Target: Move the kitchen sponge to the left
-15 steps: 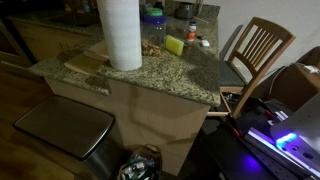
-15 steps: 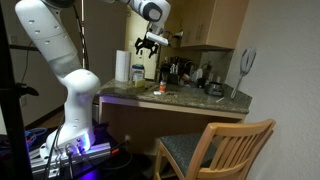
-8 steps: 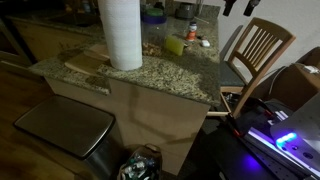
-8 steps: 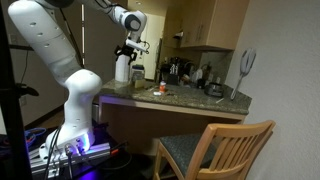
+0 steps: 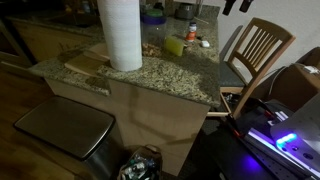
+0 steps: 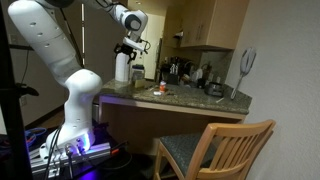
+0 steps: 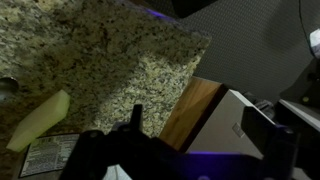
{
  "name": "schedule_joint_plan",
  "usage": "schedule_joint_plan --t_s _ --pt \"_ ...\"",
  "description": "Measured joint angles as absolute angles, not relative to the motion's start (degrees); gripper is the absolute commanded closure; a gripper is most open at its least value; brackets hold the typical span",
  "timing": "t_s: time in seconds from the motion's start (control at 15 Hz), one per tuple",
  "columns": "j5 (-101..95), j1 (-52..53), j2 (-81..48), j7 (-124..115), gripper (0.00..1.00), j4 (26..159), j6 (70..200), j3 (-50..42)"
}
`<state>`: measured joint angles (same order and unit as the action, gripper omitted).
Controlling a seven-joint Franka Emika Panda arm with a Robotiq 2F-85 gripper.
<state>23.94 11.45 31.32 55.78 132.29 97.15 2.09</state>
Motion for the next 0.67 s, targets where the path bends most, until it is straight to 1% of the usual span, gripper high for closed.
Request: schedule_joint_plan --t_s 0.4,0.53,0.67 --pt "21.6 11.5 32.1 43.8 0.00 133.0 105.7 4.0" --pt "21.7 11.6 32.7 40.3 0.00 134.0 110.5 4.6" --pt "21.8 11.7 33.1 39.5 0.00 134.7 111.7 4.7"
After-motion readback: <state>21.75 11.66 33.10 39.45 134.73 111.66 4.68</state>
